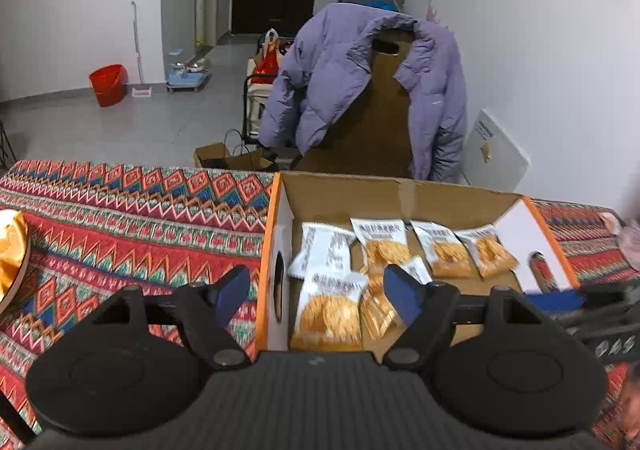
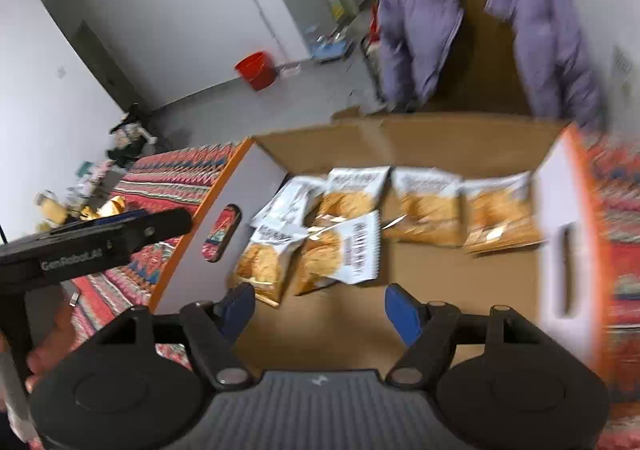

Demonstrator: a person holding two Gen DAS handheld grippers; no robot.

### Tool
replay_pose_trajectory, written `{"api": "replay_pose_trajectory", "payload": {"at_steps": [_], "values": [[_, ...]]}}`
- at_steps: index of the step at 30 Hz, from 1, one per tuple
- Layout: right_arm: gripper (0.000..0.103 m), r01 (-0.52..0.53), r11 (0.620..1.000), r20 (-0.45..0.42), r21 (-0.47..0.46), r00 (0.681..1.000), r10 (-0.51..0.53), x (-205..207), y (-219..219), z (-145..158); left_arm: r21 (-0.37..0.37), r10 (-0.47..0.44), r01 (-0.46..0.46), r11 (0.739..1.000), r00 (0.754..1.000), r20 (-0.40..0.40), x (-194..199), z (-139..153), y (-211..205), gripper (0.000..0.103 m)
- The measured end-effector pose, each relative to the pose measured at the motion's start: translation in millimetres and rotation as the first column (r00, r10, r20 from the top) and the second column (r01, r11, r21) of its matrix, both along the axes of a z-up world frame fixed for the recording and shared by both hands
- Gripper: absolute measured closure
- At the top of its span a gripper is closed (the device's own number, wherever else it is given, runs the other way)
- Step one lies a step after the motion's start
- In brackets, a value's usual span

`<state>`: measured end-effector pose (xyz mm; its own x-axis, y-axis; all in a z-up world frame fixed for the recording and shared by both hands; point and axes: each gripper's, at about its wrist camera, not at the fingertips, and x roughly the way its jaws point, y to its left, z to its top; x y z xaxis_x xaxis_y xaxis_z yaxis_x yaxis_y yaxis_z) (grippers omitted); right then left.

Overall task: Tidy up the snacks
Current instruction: 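Carry both packets into the red box and open both tools, then withdraw both tools from the box back toward the snack pile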

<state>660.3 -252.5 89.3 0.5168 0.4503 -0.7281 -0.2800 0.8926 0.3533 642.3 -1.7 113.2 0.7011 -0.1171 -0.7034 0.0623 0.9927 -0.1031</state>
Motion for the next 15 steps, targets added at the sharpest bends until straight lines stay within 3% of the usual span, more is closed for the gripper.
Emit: {"api": "replay_pose_trajectory", "payload": {"at_steps": [8,15], "values": [[0.016,0.111,0.983,0.187,-0.145,0.979,-0.083,-95.6,-38.0,62.7,0.034,-0.043,0.041,0.999,0.997,0.061,-96.9,32.2,6.1,0.019],[0.01,0.134,0.97,0.339,-0.203,0.939,-0.059,-207.1,-48.8,77.4,0.055,-0.1,0.092,0.994,0.98,0.173,-211.5,41.9,3.0,0.01]]}}
